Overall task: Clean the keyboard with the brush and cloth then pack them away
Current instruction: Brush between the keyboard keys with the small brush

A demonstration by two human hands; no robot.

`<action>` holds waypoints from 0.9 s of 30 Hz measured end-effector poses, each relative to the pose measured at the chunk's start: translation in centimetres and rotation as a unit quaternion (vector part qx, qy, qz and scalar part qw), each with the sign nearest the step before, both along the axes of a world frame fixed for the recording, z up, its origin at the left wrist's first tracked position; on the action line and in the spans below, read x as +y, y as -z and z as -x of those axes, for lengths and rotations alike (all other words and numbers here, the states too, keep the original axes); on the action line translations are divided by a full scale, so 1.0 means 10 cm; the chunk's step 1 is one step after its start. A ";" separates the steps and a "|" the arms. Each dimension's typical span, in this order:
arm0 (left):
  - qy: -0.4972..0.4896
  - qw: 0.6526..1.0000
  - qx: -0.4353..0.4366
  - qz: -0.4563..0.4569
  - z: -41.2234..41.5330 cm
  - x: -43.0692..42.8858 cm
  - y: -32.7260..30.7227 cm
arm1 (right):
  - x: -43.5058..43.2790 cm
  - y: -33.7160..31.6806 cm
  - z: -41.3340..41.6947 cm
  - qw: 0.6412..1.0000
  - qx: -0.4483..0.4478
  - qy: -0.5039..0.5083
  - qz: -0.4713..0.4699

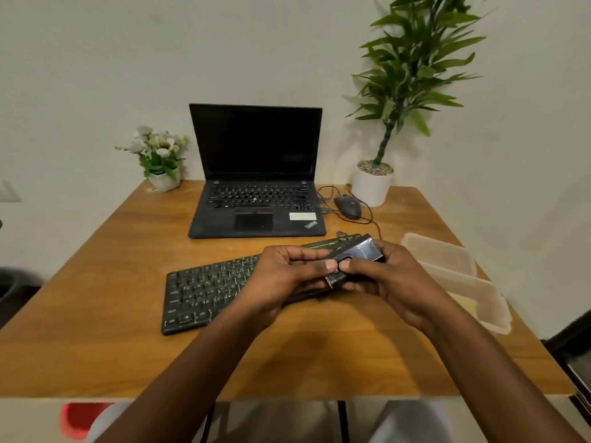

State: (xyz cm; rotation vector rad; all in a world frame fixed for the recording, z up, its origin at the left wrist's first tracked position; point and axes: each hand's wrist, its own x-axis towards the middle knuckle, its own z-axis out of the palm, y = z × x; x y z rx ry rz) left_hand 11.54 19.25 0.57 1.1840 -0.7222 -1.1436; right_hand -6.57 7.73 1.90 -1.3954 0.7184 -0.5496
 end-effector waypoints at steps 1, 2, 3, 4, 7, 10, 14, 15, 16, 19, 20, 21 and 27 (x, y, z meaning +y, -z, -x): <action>0.003 1.000 0.003 0.001 -0.04 0.03 0.00 | 0.02 0.00 -0.04 1.000 0.003 0.002 -0.003; 0.008 1.000 0.005 0.001 -0.07 0.05 0.00 | 0.03 -0.01 -0.07 1.000 0.006 0.003 -0.003; 0.011 1.000 0.007 0.002 -0.10 0.07 -0.01 | 0.06 -0.01 -0.11 1.000 0.012 0.001 0.001; 0.011 1.000 0.005 0.000 -0.14 0.09 0.00 | 0.08 -0.01 -0.15 1.000 0.020 -0.003 0.010; 0.002 1.000 -0.006 -0.009 -0.24 0.15 0.03 | 0.15 0.00 -0.27 0.999 0.033 -0.006 0.022; -0.017 0.999 -0.022 -0.016 -0.31 0.23 0.07 | 0.21 0.01 -0.40 0.999 0.041 -0.002 0.019; -0.043 0.998 -0.038 -0.016 -0.44 0.34 0.13 | 0.32 0.00 -0.59 0.999 0.046 0.003 0.026; -0.051 0.998 -0.045 -0.015 -0.48 0.38 0.15 | 0.35 -0.01 -0.64 0.998 0.051 0.001 0.031; -0.061 0.997 -0.048 -0.012 -0.53 0.43 0.16 | 0.38 -0.02 -0.70 0.998 0.058 -0.004 0.036; -0.106 0.993 -0.058 -0.005 -0.71 0.63 0.20 | 0.46 -0.04 -0.88 0.996 0.073 -0.018 0.044; -0.129 0.989 -0.066 -0.003 -0.78 0.71 0.22 | 0.48 -0.04 -0.94 0.995 0.080 -0.023 0.050; -0.153 0.985 -0.075 -0.001 -0.86 0.81 0.25 | 0.50 -0.05 -1.00 0.994 0.086 -0.030 0.057; -0.295 0.944 -0.144 -0.011 -1.24 1.39 0.42 | 0.62 -0.12 -1.40 0.985 0.111 -0.081 0.105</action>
